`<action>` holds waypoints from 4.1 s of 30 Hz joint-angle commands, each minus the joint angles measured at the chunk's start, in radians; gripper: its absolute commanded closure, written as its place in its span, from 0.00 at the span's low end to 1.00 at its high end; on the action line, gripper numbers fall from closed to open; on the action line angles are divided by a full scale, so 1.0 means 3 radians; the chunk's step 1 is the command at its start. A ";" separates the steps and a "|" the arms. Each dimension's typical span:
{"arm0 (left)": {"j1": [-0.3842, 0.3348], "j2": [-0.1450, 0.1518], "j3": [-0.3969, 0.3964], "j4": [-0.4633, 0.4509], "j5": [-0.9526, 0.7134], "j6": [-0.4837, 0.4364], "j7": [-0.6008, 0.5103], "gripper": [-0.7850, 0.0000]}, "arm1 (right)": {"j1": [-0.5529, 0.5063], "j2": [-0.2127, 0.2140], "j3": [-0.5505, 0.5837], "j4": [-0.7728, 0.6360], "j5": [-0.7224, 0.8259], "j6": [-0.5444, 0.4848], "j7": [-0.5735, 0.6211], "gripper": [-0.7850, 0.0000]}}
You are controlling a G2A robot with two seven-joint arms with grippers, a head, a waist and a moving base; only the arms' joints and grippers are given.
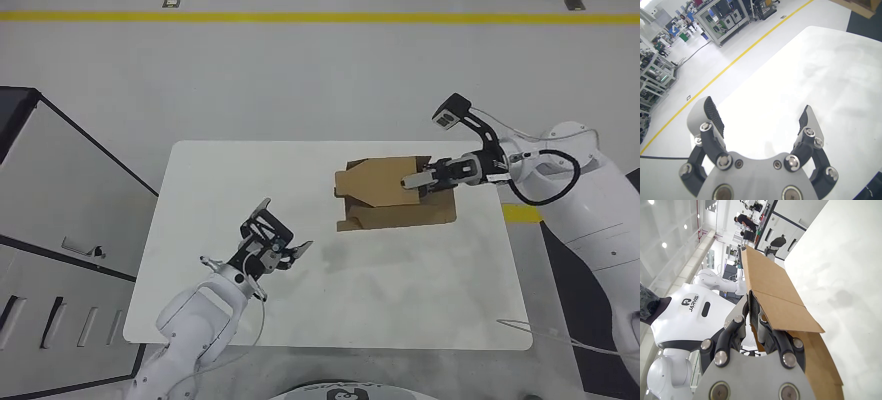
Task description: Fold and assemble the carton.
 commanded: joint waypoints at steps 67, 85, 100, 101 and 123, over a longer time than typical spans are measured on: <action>-0.0335 -0.0041 0.0441 -0.0005 -0.0319 0.0478 0.0400 0.00 | -0.0472 -0.0149 0.0363 -0.0253 0.0069 0.0251 0.0214 1.00; -0.0378 -0.0038 0.0468 0.0020 -0.0293 0.0485 0.0382 0.00 | -0.0408 -0.0163 0.0315 -0.0093 0.0046 0.0225 0.0166 1.00; -0.0433 -0.0018 0.0446 -0.0129 -0.0518 0.0138 -0.0158 0.00 | -0.0457 -0.0149 0.0532 -0.0203 -0.0512 -0.0040 -0.0182 1.00; -0.0474 -0.0014 0.0434 -0.0149 -0.0480 0.0099 -0.0216 0.00 | -0.0462 -0.0150 0.0546 -0.0208 -0.0531 -0.0085 -0.0196 1.00; -0.0676 0.0041 0.0205 -0.0175 -0.1125 -0.0592 -0.0326 0.00 | -0.0596 -0.0150 0.0675 -0.0393 -0.0648 -0.0279 -0.0281 1.00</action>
